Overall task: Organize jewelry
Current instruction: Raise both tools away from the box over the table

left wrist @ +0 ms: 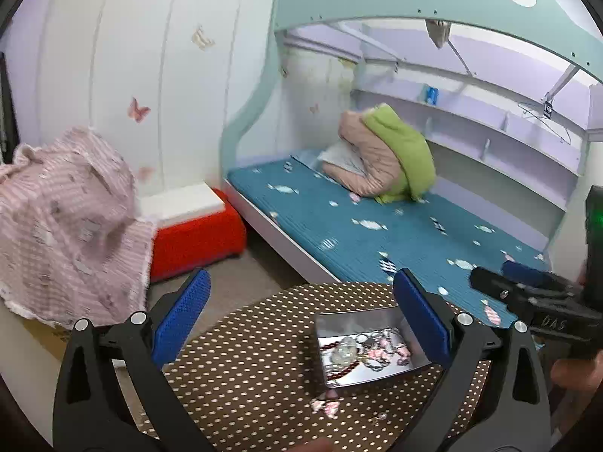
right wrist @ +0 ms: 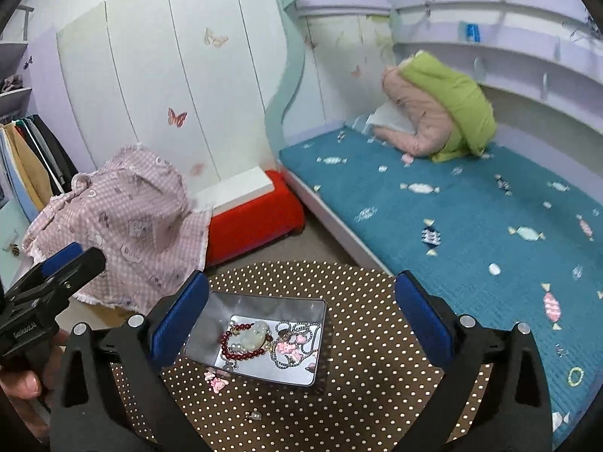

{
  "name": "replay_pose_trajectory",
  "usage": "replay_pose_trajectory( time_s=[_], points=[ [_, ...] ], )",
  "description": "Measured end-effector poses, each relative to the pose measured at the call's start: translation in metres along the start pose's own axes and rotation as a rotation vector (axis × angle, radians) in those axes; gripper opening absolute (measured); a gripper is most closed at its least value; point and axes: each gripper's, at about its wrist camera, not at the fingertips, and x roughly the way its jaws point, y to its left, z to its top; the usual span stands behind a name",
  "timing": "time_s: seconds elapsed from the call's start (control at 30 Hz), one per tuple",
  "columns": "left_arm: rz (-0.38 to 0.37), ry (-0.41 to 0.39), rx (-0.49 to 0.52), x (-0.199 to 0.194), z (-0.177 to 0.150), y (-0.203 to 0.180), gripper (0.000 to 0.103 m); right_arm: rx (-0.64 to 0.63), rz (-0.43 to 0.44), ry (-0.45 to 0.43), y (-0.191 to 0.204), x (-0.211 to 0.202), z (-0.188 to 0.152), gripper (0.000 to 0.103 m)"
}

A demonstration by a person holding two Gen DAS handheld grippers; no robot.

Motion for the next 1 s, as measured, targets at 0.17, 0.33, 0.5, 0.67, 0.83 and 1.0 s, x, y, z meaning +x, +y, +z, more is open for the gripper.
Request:
replay_pose_trajectory(
  time_s=[0.17, 0.33, 0.5, 0.67, 0.83, 1.0],
  points=[
    [0.035, -0.029, 0.004, -0.027, -0.008, 0.006, 0.098, -0.027, -0.021, -0.048, 0.012, -0.024, -0.005, 0.095],
    [0.059, -0.025, 0.001, -0.044, -0.018, 0.011, 0.098, -0.038, -0.029, -0.077, 0.023, -0.048, -0.015, 0.095],
    [0.073, -0.027, -0.016, -0.061, -0.028, 0.018, 0.098, -0.058, -0.042, -0.107, 0.036, -0.071, -0.026, 0.095],
    [0.092, -0.037, -0.021, -0.078, -0.041, 0.020, 0.098, -0.070, -0.062, -0.121, 0.044, -0.089, -0.043, 0.095],
    [0.101, -0.049, -0.013, -0.091, -0.059, 0.022, 0.098, -0.066, -0.084, -0.101, 0.044, -0.096, -0.063, 0.095],
    [0.090, -0.025, 0.011, -0.093, -0.077, 0.018, 0.098, -0.065, -0.087, -0.043, 0.044, -0.087, -0.084, 0.095]
  ],
)
